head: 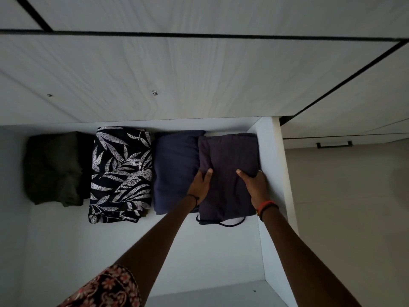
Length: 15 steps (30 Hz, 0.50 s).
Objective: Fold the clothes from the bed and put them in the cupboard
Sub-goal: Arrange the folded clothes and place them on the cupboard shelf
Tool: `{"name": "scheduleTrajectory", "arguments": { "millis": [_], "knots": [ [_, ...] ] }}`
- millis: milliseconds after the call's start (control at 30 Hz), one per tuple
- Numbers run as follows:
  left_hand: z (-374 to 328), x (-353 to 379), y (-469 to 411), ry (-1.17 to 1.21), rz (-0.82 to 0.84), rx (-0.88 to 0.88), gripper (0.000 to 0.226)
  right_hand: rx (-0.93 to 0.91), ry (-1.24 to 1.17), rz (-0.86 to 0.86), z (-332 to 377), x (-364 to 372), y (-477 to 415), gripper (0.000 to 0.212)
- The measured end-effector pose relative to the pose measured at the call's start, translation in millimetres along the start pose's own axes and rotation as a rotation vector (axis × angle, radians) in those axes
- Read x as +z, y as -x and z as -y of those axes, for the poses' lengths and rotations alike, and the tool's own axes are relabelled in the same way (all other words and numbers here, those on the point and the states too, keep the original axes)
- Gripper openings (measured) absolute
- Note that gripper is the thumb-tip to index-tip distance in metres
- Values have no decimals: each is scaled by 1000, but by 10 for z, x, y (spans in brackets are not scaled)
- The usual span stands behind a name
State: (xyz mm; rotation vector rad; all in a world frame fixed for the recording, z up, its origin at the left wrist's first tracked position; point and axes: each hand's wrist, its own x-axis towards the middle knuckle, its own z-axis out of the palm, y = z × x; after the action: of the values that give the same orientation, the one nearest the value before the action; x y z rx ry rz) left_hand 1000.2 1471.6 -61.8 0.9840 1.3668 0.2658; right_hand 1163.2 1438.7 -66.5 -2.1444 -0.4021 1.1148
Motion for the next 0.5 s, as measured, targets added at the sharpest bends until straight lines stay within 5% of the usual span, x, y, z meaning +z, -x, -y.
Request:
{"name": "scheduleTrajectory", "arguments": {
  "millis": [300, 500],
  "knots": [
    [107, -53, -55, -117, -120, 82, 58, -43, 43, -133, 87, 191, -34, 65],
    [219, 133, 159, -52, -119, 120, 66, -235, 381, -186, 79, 276, 229, 82]
  ]
}}
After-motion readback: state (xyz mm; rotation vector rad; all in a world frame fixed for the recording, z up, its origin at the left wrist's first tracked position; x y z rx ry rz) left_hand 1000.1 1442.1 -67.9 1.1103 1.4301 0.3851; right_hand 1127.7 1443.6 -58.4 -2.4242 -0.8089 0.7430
